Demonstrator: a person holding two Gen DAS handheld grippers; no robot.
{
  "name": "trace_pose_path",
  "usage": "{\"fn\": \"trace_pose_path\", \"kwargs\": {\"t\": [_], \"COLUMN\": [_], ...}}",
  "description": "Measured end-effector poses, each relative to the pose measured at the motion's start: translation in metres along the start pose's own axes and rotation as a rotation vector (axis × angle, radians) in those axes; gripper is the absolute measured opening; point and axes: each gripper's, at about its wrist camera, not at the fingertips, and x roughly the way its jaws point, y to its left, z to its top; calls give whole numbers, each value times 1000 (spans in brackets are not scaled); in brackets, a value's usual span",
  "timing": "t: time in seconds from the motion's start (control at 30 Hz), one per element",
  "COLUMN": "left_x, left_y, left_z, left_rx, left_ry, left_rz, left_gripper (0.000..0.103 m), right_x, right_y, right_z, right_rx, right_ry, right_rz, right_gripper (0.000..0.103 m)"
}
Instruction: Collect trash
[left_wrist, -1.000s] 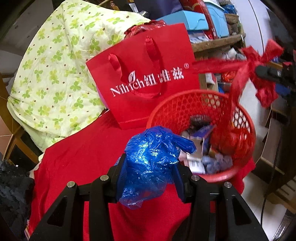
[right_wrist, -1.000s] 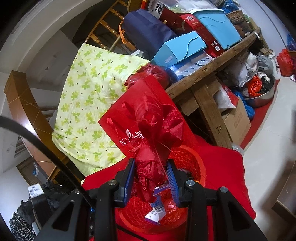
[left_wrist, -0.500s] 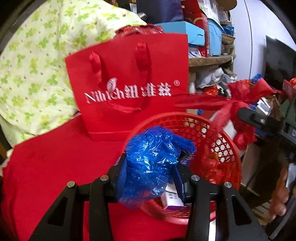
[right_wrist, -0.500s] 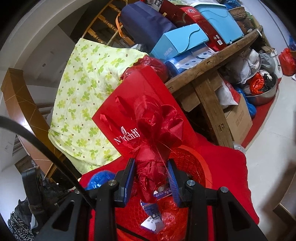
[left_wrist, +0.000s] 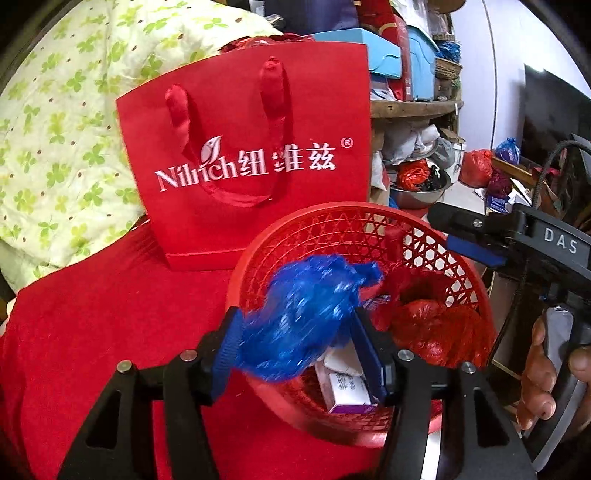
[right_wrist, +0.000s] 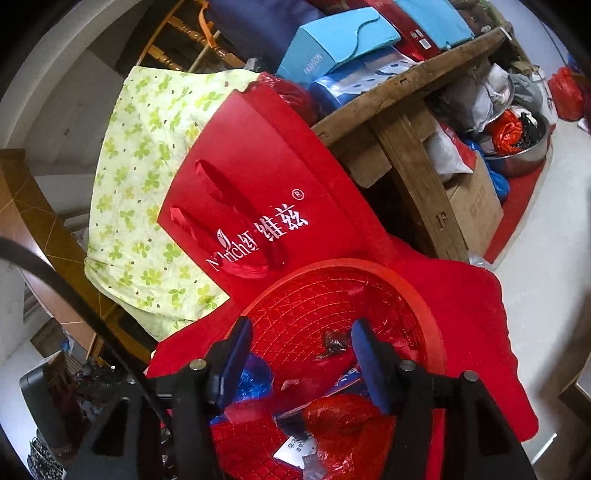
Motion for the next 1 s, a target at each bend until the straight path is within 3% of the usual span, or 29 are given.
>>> {"fn": "trace_pose_path", "kwargs": {"t": [0.23,0.3,0.33,0.63,0.77,0.87,1.0], "left_x": [-25,-35,-42,-99,-120,-135,-152], "left_y": [15,17,18,22,25,30,34], "left_z": [-8,-10,-10,-18,-20,-24,-31], "left_rx": [-39,-40,-41,-20,-31,-41,-55], "left_ry": [-11,-26,-42,-132,-165,-184,-197], "left_rz": [61,81,96,161,184,201,232], "left_gripper": [62,77,78,79,88,88,88], "right_x": [-23,-31,-36,-77,-93,-104,-115], "right_y": [17,26,32,86,107,122,141], "right_z": [-4,-5,-6,-16,-21,-27,-38], "right_rx": [-23,-41,-54,-207,-262,-311,-378], "right_ry": [-22,-31,-37,-85,-109,-124,-131], "right_rz": [1,5,7,11,12,14,-7], "right_gripper": [61,61,61,62,64,71,72]}}
